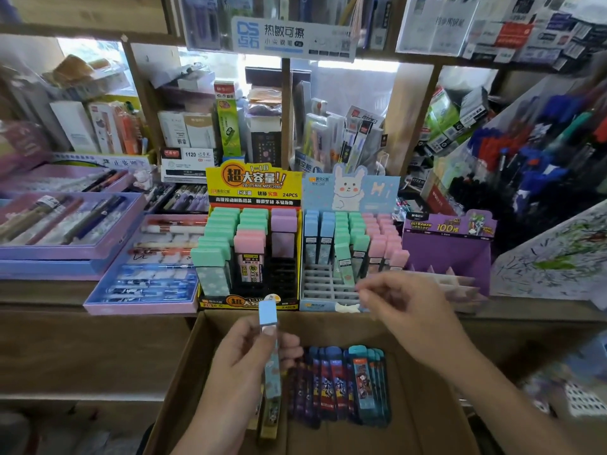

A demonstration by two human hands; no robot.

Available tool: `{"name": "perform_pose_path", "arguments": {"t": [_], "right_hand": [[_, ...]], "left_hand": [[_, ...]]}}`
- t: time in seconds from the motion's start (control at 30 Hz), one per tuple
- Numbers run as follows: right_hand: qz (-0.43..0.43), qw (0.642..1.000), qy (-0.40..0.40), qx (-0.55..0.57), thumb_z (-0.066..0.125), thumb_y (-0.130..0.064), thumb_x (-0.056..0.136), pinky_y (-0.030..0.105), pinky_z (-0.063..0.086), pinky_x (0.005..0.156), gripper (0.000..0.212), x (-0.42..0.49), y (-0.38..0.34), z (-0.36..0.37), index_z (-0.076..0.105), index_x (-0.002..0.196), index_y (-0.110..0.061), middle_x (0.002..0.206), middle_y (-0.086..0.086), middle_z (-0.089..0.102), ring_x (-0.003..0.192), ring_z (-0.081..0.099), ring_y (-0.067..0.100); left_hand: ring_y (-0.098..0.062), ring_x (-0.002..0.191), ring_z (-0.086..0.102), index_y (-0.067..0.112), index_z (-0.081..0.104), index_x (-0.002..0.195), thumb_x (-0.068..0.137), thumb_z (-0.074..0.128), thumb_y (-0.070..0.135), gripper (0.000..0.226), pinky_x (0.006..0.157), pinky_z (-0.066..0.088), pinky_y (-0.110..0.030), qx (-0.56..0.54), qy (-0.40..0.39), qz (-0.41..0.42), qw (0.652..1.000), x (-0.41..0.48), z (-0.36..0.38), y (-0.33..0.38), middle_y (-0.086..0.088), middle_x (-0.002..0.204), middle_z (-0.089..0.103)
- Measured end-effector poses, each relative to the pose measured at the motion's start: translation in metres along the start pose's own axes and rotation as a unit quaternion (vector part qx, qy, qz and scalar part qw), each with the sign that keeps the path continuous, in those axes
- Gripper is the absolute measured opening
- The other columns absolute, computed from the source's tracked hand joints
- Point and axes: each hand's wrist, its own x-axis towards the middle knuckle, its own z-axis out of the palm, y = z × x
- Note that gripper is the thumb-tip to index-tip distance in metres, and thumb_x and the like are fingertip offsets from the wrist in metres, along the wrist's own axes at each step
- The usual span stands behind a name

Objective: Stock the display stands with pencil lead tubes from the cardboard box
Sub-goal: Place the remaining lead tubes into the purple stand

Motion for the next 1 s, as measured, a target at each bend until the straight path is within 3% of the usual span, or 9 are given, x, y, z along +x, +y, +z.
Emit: {"name": "perform_pose_path", "arguments": {"t": [0.1, 0.2, 0.3, 0.37, 0.47, 0.53, 0.63, 0.77, 1.0], "right_hand": [[0.085, 0.995, -0.031, 0.031, 0.069, -0.016, 0.095, 0.016, 0.055, 0.063, 0.022, -0.031, 0.026, 0.018, 0.074, 0.09, -0.037, 0.081, -0.012, 0.074, 0.07, 0.071, 0.005], [0.184, 0.977, -0.105, 0.03, 0.07, -0.022, 0.097, 0.022, 0.057, 0.065, 0.014, -0.044, 0.054, 0.035, 0.072, 0.096, -0.036, 0.088, -0.01, 0.076, 0.074, 0.073, 0.007], [0.241, 0.952, -0.188, -0.012, 0.071, -0.03, 0.095, 0.03, 0.059, 0.085, 0.011, -0.047, 0.075, 0.043, 0.07, 0.106, -0.033, 0.103, -0.007, 0.073, 0.092, 0.071, 0.007], [0.256, 0.946, -0.198, -0.023, 0.071, -0.032, 0.094, 0.035, 0.057, 0.093, 0.009, -0.047, 0.081, 0.043, 0.07, 0.103, -0.031, 0.106, -0.007, 0.071, 0.1, 0.068, 0.007], [0.255, 0.946, -0.196, -0.038, 0.069, -0.031, 0.096, 0.031, 0.058, 0.082, 0.001, -0.046, 0.085, 0.04, 0.069, 0.096, -0.031, 0.096, -0.009, 0.071, 0.091, 0.068, 0.006], [0.258, 0.946, -0.193, -0.047, 0.068, -0.032, 0.097, 0.024, 0.052, 0.074, 0.002, -0.047, 0.087, 0.039, 0.067, 0.098, -0.033, 0.101, -0.011, 0.068, 0.094, 0.065, 0.005], [0.265, 0.944, -0.192, -0.034, 0.067, -0.033, 0.097, 0.023, 0.05, 0.073, 0.004, -0.048, 0.09, 0.04, 0.065, 0.1, -0.035, 0.109, -0.01, 0.066, 0.098, 0.063, 0.007], [0.262, 0.945, -0.194, -0.03, 0.067, -0.034, 0.097, 0.025, 0.05, 0.071, 0.007, -0.048, 0.092, 0.041, 0.065, 0.104, -0.034, 0.104, -0.008, 0.065, 0.092, 0.064, 0.008], [0.247, 0.951, -0.182, -0.032, 0.066, -0.036, 0.097, 0.021, 0.052, 0.068, 0.013, -0.05, 0.094, 0.04, 0.066, 0.11, -0.035, 0.106, -0.01, 0.067, 0.092, 0.067, 0.007]], "left_hand": [[-0.026, 0.097, 0.078, 0.011, 0.066, 0.111, 0.104, 0.053, 0.018, 0.016, 0.091, 0.057, -0.045, 0.038, -0.012, 0.031, 0.999, 0.0, 0.002, 0.013, -0.012, 0.1, 0.08], [-0.015, 0.101, 0.076, 0.018, 0.071, 0.106, 0.103, 0.055, 0.021, 0.017, 0.091, 0.055, -0.039, 0.104, -0.025, 0.077, 0.991, 0.003, 0.006, 0.027, -0.001, 0.103, 0.08], [-0.005, 0.103, 0.073, 0.033, 0.074, 0.103, 0.102, 0.057, 0.026, 0.018, 0.087, 0.055, -0.033, 0.167, -0.045, 0.125, 0.977, 0.008, 0.011, 0.044, 0.01, 0.106, 0.079], [-0.006, 0.102, 0.071, 0.042, 0.073, 0.104, 0.102, 0.059, 0.029, 0.019, 0.088, 0.055, -0.033, 0.212, -0.063, 0.159, 0.962, 0.014, 0.015, 0.054, 0.01, 0.106, 0.077], [-0.011, 0.094, 0.07, 0.04, 0.074, 0.102, 0.101, 0.062, 0.028, 0.017, 0.082, 0.053, -0.032, 0.245, -0.078, 0.205, 0.944, 0.027, 0.023, 0.07, 0.007, 0.098, 0.076], [-0.008, 0.083, 0.066, 0.036, 0.075, 0.098, 0.1, 0.064, 0.023, 0.017, 0.074, 0.051, -0.025, 0.26, -0.075, 0.233, 0.934, 0.038, 0.029, 0.081, 0.008, 0.088, 0.074], [-0.007, 0.074, 0.06, 0.033, 0.074, 0.091, 0.098, 0.067, 0.018, 0.018, 0.067, 0.047, -0.02, 0.283, -0.074, 0.262, 0.92, 0.057, 0.039, 0.097, 0.002, 0.08, 0.071], [-0.011, 0.07, 0.064, 0.028, 0.072, 0.092, 0.096, 0.07, 0.013, 0.016, 0.063, 0.05, -0.013, 0.303, -0.08, 0.271, 0.91, 0.078, 0.049, 0.109, 0.0, 0.08, 0.072], [-0.02, 0.076, 0.069, 0.026, 0.07, 0.095, 0.091, 0.077, 0.024, 0.007, 0.073, 0.06, -0.044, 0.426, -0.034, 0.295, 0.854, 0.108, 0.058, 0.108, 0.003, 0.083, 0.072]]}}
